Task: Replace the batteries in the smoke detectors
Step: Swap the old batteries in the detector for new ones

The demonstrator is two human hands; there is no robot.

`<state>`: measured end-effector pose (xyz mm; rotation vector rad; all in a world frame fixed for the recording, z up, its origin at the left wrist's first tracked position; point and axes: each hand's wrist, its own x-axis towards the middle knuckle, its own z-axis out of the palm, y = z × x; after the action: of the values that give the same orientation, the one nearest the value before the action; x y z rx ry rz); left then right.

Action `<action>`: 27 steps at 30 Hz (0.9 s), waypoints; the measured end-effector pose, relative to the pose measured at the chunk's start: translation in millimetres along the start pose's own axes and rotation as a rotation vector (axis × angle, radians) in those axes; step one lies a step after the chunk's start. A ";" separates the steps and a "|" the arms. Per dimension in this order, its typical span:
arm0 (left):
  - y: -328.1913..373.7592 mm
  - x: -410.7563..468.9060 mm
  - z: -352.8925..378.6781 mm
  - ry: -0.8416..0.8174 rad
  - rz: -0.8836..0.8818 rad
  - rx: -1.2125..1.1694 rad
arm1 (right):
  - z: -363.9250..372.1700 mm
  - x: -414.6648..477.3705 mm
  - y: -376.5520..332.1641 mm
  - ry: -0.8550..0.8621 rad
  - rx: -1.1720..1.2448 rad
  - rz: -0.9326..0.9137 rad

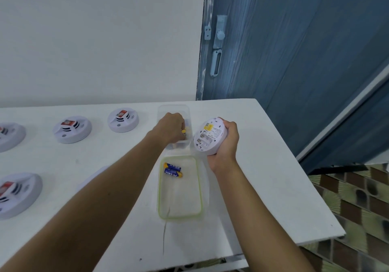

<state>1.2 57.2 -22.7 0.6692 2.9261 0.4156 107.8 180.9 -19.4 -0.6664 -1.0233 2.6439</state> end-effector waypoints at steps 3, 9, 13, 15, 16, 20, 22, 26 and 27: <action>-1.9 0.9 0.6 0.003 -0.008 -0.065 | -0.1 3.3 -1.8 0.003 0.007 -0.003; 4.9 -17.5 -16.1 0.221 0.025 -0.457 | 1.1 6.3 -0.6 0.013 -0.015 -0.004; 14.2 -44.1 -28.6 0.297 -0.004 -0.753 | 3.8 4.4 -1.0 0.002 0.011 -0.009; 20.8 -57.4 -32.5 0.302 -0.032 -0.932 | 5.9 3.5 1.3 -0.010 0.022 -0.014; 24.8 -63.2 -34.0 0.305 -0.053 -1.027 | 6.7 3.0 2.5 -0.017 0.029 -0.020; 34.8 -78.2 -31.7 0.335 -0.100 -1.246 | 10.2 -5.2 6.1 -0.086 0.081 -0.008; 35.9 -81.9 -27.1 0.363 -0.112 -1.251 | 11.9 -10.3 6.3 -0.109 0.102 0.002; 37.2 -89.9 -25.0 0.425 -0.087 -1.308 | 14.4 -18.1 6.0 -0.123 0.143 0.002; 37.4 -92.4 -26.6 0.426 -0.073 -1.324 | 14.6 -19.6 5.8 -0.120 0.145 -0.002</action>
<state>94.9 42.5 17.9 0.2400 2.1288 2.3178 117.5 161.1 -7.4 -0.4807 -0.8498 2.7520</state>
